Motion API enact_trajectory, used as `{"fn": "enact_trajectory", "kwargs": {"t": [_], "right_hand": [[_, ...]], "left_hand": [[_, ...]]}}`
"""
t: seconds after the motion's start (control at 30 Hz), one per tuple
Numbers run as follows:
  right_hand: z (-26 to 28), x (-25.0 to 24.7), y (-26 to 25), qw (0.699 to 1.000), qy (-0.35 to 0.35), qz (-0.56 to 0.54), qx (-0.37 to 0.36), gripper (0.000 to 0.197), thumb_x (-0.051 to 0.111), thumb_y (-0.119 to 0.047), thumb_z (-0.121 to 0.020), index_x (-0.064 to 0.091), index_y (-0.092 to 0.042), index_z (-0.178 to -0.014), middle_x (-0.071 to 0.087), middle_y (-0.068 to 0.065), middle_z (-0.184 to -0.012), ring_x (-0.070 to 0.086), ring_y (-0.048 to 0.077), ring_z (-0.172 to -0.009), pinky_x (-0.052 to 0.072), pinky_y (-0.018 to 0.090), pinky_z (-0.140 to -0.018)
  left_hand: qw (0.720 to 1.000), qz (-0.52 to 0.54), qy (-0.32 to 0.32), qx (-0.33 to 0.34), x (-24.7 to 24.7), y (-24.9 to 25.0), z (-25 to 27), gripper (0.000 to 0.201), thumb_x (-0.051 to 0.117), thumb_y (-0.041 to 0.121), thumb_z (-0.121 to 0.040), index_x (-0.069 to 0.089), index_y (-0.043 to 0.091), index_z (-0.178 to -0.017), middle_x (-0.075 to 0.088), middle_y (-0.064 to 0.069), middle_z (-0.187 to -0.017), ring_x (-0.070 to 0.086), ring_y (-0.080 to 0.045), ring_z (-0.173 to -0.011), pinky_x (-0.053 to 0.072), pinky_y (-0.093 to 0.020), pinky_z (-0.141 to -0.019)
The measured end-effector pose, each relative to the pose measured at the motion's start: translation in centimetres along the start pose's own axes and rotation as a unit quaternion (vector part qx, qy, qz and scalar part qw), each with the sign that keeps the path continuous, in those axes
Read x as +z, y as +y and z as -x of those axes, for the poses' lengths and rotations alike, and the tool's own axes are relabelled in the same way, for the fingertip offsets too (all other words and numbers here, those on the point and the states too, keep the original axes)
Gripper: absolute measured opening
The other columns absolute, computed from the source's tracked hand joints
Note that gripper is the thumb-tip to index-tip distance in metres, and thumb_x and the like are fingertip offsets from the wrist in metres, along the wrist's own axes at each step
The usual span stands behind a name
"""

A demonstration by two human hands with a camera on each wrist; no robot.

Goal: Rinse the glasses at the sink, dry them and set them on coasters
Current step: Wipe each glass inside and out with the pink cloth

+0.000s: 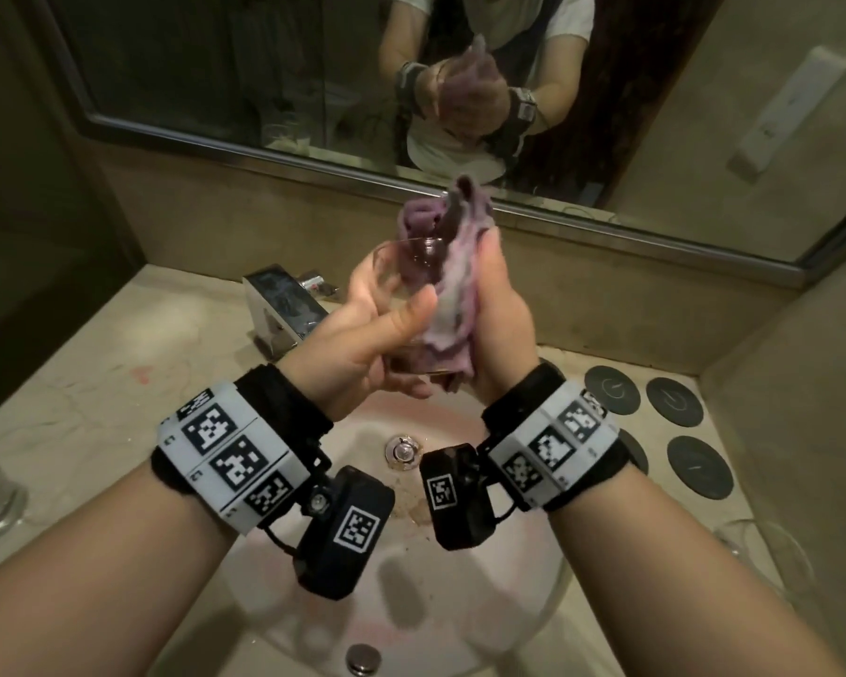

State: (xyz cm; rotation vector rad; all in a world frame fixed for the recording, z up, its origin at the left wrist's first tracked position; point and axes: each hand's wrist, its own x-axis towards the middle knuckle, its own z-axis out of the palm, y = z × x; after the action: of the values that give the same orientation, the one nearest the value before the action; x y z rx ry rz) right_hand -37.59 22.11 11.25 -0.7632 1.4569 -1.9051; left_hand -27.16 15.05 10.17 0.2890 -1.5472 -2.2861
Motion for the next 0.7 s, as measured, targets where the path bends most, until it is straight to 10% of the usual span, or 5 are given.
{"fn": "enact_trajectory", "kwargs": {"t": [0.17,0.27,0.47,0.6,0.7], "right_hand": [[0.3,-0.9,-0.1,0.995,0.021,-0.068,0.066,0.031,0.039,-0.041,-0.099,0.062,-0.021,-0.091,0.07,0.0,-0.09,0.066,0.012,-0.078,0.053,0.032,-0.077],[0.2,0.1,-0.9,0.996,0.043,-0.064,0.036,0.044,0.037,-0.046,-0.099,0.06,-0.012,-0.115,0.067,0.016,-0.113,0.067,0.02,-0.097,0.051,0.039,-0.092],[1.0,1.3,-0.5,0.991,0.038,0.045,-0.118,0.057,0.03,-0.04,-0.098,0.009,-0.027,-0.149,0.038,0.002,-0.143,0.046,0.009,-0.125,0.044,0.029,-0.104],[1.1,1.6,0.0,0.991,0.011,0.057,-0.123,0.066,0.034,-0.046,-0.093,0.015,-0.019,-0.149,0.036,0.007,-0.148,0.042,0.012,-0.132,0.039,0.035,-0.109],[0.5,0.5,-1.0,0.999,-0.001,-0.046,0.024,0.049,0.037,-0.059,-0.091,0.057,-0.018,-0.11,0.067,0.001,-0.097,0.066,0.01,-0.084,0.056,0.025,-0.075]], "left_hand": [[1.0,-0.007,-0.017,0.014,-1.0,0.4,-1.2,0.144,0.09,0.051,-0.035,0.0,0.04,-0.147,0.045,0.019,-0.135,0.055,-0.007,-0.118,0.049,-0.033,-0.094],[1.0,0.008,0.026,-0.011,-0.9,1.1,-1.2,0.137,0.088,0.057,-0.032,0.01,0.045,-0.144,0.036,0.01,-0.14,0.064,-0.012,-0.104,0.057,-0.035,-0.07],[0.964,-0.191,0.164,0.09,0.1,1.5,-1.3,0.015,0.037,0.049,-0.094,0.041,0.045,-0.109,0.052,0.0,-0.125,0.059,-0.016,-0.11,0.054,-0.046,-0.086],[0.987,-0.104,0.093,0.076,0.5,1.9,-1.1,0.093,0.057,0.081,-0.055,0.039,0.028,-0.129,0.052,-0.001,-0.134,0.056,-0.016,-0.119,0.048,-0.04,-0.096],[0.991,-0.056,0.043,0.11,0.4,1.8,-1.4,0.091,0.078,0.067,-0.042,0.046,0.023,-0.115,0.061,0.005,-0.12,0.056,-0.015,-0.118,0.046,-0.033,-0.098]]}}
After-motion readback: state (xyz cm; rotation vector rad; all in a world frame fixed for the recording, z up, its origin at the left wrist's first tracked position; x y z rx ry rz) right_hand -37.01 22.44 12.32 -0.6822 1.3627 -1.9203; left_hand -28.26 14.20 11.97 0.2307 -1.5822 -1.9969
